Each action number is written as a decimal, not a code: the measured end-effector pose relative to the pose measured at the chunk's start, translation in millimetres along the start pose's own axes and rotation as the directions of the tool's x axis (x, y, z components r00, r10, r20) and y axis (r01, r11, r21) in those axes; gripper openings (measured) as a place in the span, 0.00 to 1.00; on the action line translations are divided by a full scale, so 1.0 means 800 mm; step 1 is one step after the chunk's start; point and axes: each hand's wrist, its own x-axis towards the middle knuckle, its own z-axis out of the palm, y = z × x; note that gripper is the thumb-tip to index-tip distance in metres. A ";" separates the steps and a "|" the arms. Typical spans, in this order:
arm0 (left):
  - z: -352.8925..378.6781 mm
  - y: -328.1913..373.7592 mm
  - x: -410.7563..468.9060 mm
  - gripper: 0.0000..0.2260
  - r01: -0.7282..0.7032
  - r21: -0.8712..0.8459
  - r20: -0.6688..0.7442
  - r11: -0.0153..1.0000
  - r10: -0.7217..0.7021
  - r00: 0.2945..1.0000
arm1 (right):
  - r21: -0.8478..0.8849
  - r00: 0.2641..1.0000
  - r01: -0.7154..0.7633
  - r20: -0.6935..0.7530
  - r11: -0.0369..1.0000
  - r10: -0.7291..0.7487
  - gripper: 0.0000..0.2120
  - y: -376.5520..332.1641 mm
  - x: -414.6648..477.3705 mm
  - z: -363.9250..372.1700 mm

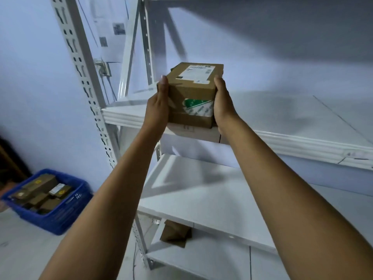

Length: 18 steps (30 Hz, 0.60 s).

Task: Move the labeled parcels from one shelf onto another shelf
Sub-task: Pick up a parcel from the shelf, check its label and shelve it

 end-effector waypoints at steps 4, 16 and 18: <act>-0.007 0.000 0.014 0.22 -0.015 0.099 0.088 0.995 0.006 0.996 | 0.024 0.997 -0.079 -0.017 0.997 0.080 0.22 -0.009 0.010 -0.005; -0.023 -0.008 0.047 0.45 0.023 0.051 0.194 0.998 -0.032 0.980 | 0.005 0.988 -0.157 0.007 0.988 0.157 0.22 -0.013 0.024 -0.016; -0.019 -0.011 0.039 0.46 -0.005 -0.005 0.110 1.000 0.005 0.994 | 0.043 0.987 -0.153 -0.040 0.987 0.155 0.20 -0.020 0.012 -0.019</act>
